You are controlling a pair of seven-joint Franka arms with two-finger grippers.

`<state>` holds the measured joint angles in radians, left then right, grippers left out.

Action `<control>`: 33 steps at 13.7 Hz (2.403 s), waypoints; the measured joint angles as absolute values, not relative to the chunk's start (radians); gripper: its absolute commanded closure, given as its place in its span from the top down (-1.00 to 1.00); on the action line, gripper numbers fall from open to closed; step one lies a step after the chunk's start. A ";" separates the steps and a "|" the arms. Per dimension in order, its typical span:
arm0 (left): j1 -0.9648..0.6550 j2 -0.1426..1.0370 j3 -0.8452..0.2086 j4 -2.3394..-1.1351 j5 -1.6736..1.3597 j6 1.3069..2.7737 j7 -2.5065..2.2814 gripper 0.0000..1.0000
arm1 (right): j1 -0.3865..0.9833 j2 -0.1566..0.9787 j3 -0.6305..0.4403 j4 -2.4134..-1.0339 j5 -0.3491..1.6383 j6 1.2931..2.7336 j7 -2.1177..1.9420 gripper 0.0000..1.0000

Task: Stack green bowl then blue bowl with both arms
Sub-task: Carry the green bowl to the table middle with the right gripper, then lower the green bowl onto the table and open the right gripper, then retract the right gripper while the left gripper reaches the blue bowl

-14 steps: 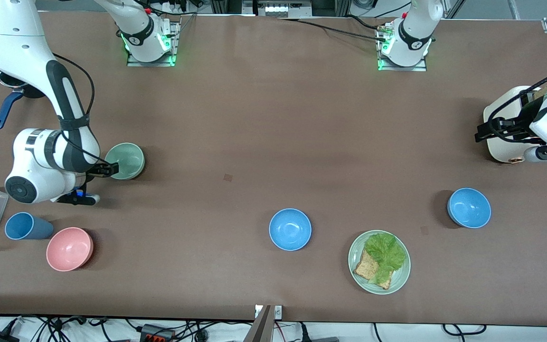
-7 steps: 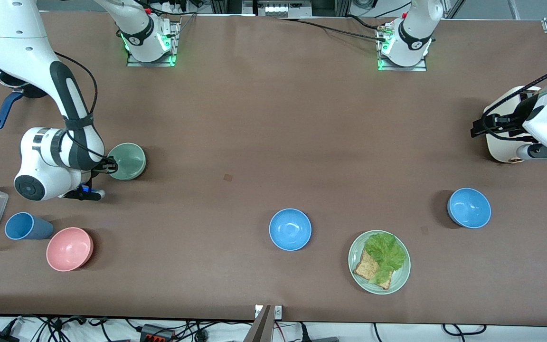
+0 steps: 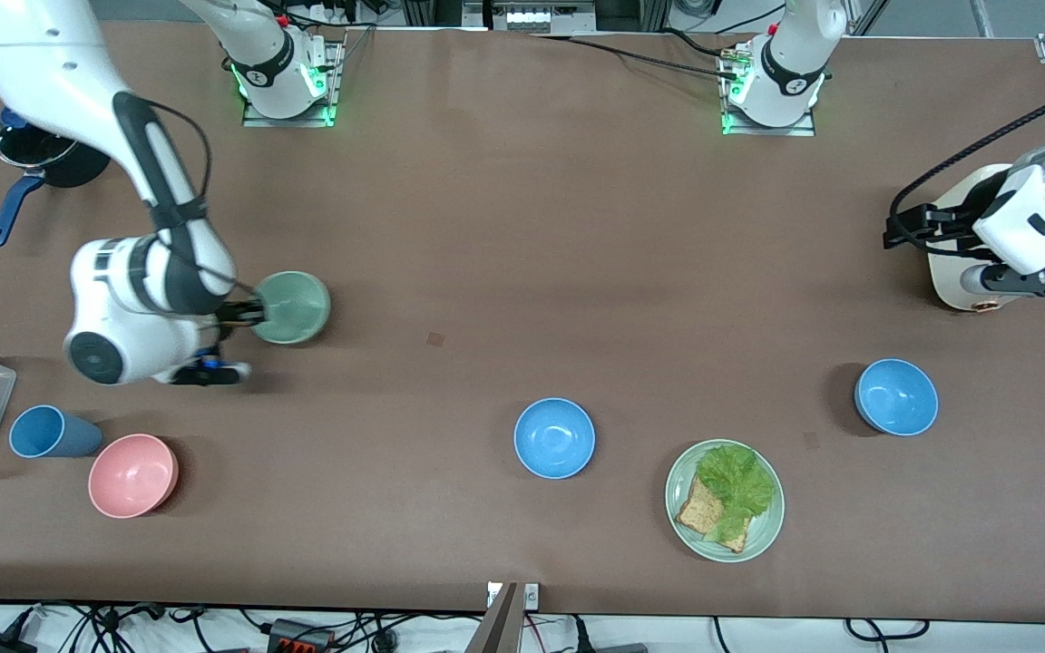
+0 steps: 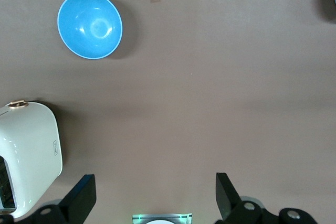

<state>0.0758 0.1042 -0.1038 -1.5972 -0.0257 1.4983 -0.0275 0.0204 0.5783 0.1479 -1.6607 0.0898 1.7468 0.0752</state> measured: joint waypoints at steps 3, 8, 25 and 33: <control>0.086 0.131 -0.093 -1.597 -0.026 1.501 0.027 1.00 | 0.125 0.587 0.267 -1.599 0.112 1.752 0.276 -1.00; 0.172 0.238 -0.087 -1.580 -0.025 1.541 0.097 1.00 | 0.412 0.711 0.272 -1.496 0.123 1.878 0.604 -1.00; 0.315 0.658 -0.079 -1.510 0.074 2.033 0.272 0.89 | 0.461 0.594 0.155 -1.409 0.254 1.905 0.680 1.00; 0.330 0.734 -0.079 -1.485 0.074 2.128 0.298 0.42 | 0.326 0.439 0.020 -1.349 0.105 1.805 0.511 1.00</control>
